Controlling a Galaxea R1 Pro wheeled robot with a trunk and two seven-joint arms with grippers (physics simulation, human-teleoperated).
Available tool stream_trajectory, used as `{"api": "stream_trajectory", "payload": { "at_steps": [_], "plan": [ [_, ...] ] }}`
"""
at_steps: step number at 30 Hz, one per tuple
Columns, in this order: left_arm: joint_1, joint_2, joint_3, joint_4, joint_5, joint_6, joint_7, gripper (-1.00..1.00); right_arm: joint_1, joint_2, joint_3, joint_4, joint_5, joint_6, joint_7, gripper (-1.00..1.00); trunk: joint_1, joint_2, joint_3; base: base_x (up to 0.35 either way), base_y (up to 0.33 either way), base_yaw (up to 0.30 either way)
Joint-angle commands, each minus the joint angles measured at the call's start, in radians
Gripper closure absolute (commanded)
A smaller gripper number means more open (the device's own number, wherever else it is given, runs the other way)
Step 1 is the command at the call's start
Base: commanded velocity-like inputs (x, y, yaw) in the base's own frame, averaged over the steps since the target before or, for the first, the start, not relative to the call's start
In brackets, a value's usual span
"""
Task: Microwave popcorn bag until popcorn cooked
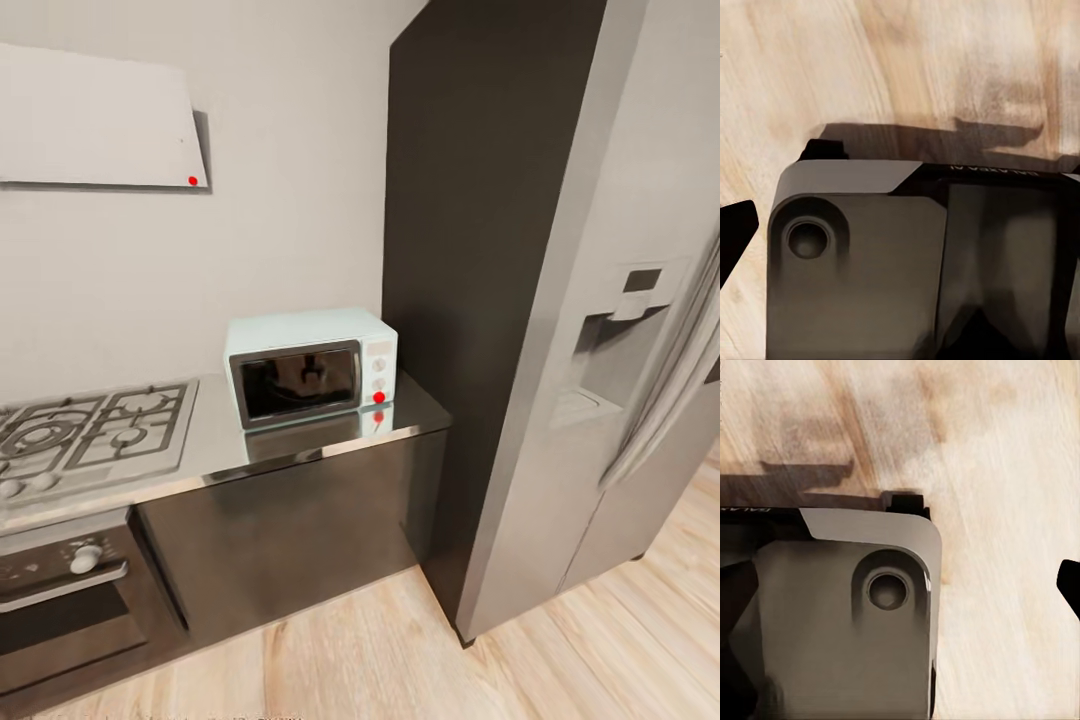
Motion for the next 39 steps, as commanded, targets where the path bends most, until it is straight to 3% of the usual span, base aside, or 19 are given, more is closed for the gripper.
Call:
{"api": "stream_trajectory", "payload": {
  "at_steps": [1, 39],
  "plan": [
    [-0.001, 0.000, -0.008, 0.000, 0.009, 0.002, 0.004, -1.00, 0.001, 0.000, -0.004, 0.002, 0.004, 0.001, 0.003, -1.00, 0.000, -0.001, -0.001, 0.000, 0.000, 0.241],
    [0.001, 0.003, -0.008, 0.001, 0.011, 0.003, 0.004, -1.00, 0.004, 0.002, -0.002, 0.002, 0.005, -0.001, 0.003, -1.00, 0.000, -0.001, -0.001, 0.000, 0.000, 0.269]
  ]
}}
